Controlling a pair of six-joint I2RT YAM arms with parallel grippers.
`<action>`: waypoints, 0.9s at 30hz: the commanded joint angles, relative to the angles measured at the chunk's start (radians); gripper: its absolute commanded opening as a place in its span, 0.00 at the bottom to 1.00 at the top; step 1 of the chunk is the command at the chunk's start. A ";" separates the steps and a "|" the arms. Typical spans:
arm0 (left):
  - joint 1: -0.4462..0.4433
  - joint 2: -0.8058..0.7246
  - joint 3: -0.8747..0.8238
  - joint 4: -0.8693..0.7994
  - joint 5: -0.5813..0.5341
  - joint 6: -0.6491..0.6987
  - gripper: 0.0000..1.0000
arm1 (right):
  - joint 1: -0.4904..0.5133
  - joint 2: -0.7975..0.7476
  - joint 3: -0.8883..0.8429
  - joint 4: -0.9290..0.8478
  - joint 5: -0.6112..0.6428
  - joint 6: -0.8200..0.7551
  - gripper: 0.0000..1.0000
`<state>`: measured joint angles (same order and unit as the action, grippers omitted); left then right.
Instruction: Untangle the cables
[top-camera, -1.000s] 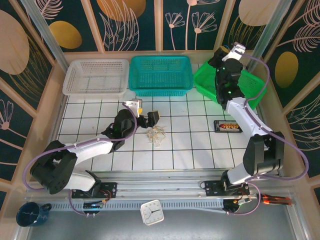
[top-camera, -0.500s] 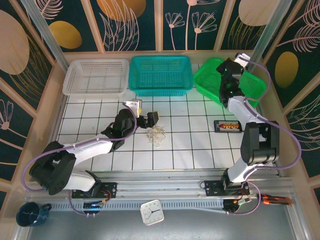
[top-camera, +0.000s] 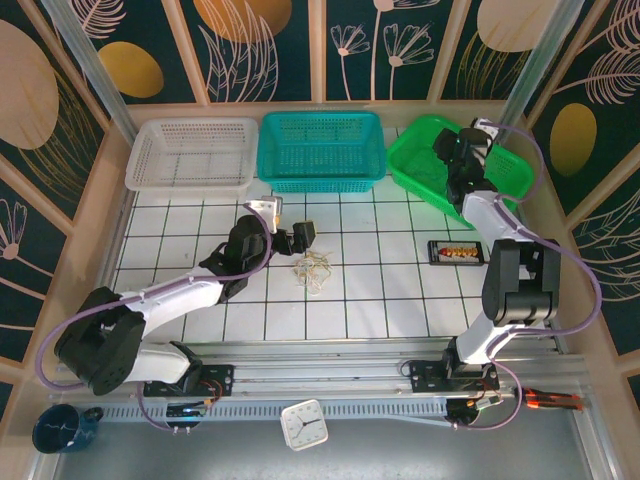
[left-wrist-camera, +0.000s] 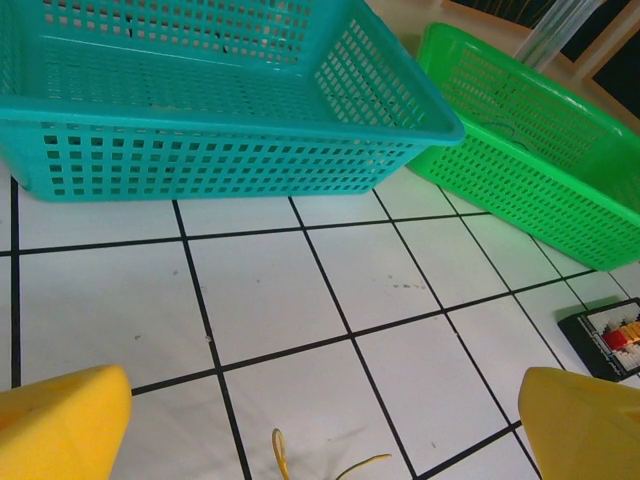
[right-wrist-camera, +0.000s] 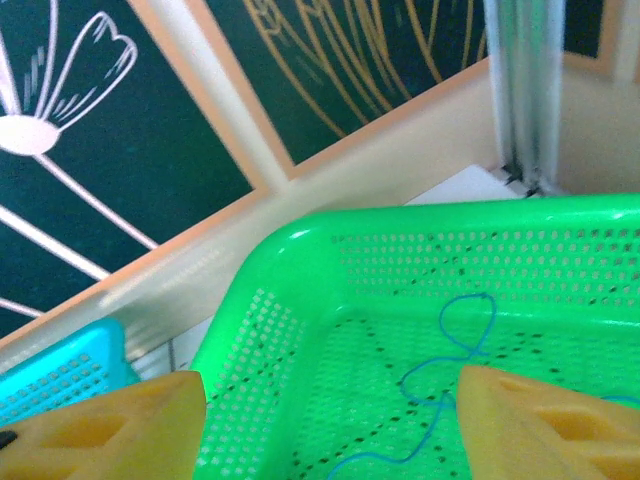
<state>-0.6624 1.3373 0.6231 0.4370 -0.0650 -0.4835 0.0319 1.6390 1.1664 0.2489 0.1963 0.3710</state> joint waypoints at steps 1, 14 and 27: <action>-0.004 -0.038 0.009 -0.017 -0.017 -0.013 0.99 | 0.005 -0.082 -0.029 0.001 -0.114 0.057 0.67; -0.003 -0.123 -0.017 -0.102 -0.073 -0.114 0.99 | 0.197 -0.271 -0.242 0.019 -0.340 0.167 0.66; -0.003 -0.106 0.028 -0.226 0.028 -0.285 0.99 | 0.602 -0.338 -0.487 0.035 -0.274 0.171 0.64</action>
<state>-0.6624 1.2259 0.6201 0.2443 -0.0788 -0.7017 0.5732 1.3254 0.7120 0.2619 -0.1215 0.5381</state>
